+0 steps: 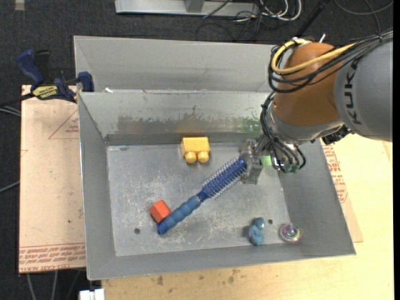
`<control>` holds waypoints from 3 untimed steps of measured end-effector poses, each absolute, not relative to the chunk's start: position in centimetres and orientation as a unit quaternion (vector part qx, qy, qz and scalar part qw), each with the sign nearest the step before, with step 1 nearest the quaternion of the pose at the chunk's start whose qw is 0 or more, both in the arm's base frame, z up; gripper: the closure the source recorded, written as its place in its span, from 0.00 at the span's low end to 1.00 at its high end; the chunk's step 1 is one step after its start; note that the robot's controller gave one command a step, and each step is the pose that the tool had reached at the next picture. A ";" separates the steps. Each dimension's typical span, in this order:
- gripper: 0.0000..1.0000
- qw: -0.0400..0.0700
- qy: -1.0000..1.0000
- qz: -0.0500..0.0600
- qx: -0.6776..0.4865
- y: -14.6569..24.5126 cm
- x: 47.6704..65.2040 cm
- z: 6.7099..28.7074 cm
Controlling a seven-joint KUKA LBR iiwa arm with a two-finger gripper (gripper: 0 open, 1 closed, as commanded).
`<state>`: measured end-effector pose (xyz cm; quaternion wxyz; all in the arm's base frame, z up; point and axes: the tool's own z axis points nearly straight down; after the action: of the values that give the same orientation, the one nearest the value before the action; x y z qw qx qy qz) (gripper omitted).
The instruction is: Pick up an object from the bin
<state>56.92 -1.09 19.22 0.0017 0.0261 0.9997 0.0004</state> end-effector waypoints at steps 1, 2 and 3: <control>1.00 0.001 0.999 0.000 0.038 -1.5 57.9 19.8; 1.00 0.007 0.998 0.000 0.067 -2.9 58.9 31.5; 1.00 -0.004 0.999 0.000 0.044 -2.1 56.3 17.0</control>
Offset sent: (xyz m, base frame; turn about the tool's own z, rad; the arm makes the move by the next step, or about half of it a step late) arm 0.0088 -0.0049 0.0059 0.0264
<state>56.30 -2.09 17.05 -0.0036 0.0443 0.9990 0.0004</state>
